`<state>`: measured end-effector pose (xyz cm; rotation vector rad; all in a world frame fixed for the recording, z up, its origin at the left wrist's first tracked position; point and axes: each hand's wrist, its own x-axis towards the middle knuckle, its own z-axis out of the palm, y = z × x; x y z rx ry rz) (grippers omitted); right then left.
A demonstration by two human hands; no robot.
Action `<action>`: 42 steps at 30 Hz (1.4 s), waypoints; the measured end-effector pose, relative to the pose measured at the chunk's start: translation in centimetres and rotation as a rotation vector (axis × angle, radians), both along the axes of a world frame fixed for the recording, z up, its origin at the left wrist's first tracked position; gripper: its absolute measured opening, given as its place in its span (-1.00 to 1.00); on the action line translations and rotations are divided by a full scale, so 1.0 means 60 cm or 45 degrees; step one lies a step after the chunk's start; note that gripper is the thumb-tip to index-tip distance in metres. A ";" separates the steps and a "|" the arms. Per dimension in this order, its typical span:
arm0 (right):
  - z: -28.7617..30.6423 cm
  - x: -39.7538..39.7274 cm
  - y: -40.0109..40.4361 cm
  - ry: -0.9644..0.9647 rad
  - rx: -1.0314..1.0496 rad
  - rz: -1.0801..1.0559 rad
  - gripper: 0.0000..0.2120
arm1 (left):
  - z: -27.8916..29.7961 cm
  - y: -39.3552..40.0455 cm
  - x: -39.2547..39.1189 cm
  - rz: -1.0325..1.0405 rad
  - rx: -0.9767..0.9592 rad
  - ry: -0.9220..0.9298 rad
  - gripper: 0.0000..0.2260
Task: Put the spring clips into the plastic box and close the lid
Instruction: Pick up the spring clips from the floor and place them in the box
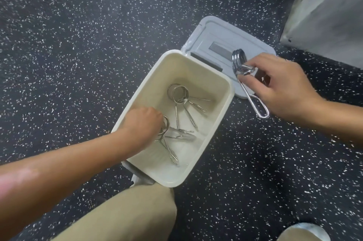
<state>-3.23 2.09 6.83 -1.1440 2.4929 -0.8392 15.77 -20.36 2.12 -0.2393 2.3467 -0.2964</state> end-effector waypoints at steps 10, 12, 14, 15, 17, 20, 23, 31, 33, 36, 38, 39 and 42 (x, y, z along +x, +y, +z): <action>0.010 0.028 -0.135 0.689 -0.036 0.800 -0.89 | 0.008 -0.003 0.000 -0.049 0.046 0.055 -0.81; -0.010 0.032 -0.155 0.786 -0.012 0.936 -0.93 | 0.008 -0.003 0.005 -0.014 0.082 0.102 -0.88; -0.034 0.038 -0.172 0.775 0.060 1.068 -0.90 | 0.006 -0.001 0.012 0.030 0.104 0.171 -0.84; -0.046 0.040 -0.181 0.782 0.115 1.121 -0.87 | 0.009 -0.001 0.014 0.051 0.118 0.210 -0.79; -0.061 0.044 -0.197 0.782 0.335 1.178 -0.82 | 0.018 0.004 0.019 0.090 0.179 0.266 -0.67; -0.066 0.052 -0.221 0.797 0.747 1.222 -0.78 | 0.041 0.007 0.026 0.122 0.228 0.337 -0.57; -0.081 0.057 -0.231 0.828 0.896 1.215 -0.77 | 0.060 0.008 0.030 0.152 0.220 0.370 -0.52; -0.108 0.078 -0.229 0.806 0.864 1.213 -0.76 | 0.081 0.003 0.023 0.153 0.231 0.416 -0.54; -0.106 0.081 -0.227 0.763 0.838 1.174 -0.76 | 0.085 0.003 0.018 0.146 0.249 0.444 -0.57; -0.093 0.075 -0.218 0.745 0.639 1.053 -0.86 | 0.095 -0.001 0.008 0.169 0.269 0.529 -0.55; -0.079 0.065 -0.204 0.709 0.315 0.856 -0.86 | 0.101 -0.007 0.003 0.207 0.286 0.597 -0.55; -0.070 0.057 -0.195 0.698 0.183 0.737 -0.88 | 0.103 -0.012 0.001 0.221 0.299 0.631 -0.55; -0.035 0.012 -0.171 0.615 0.006 0.346 -0.94 | 0.108 -0.025 -0.002 0.239 0.355 0.744 -0.57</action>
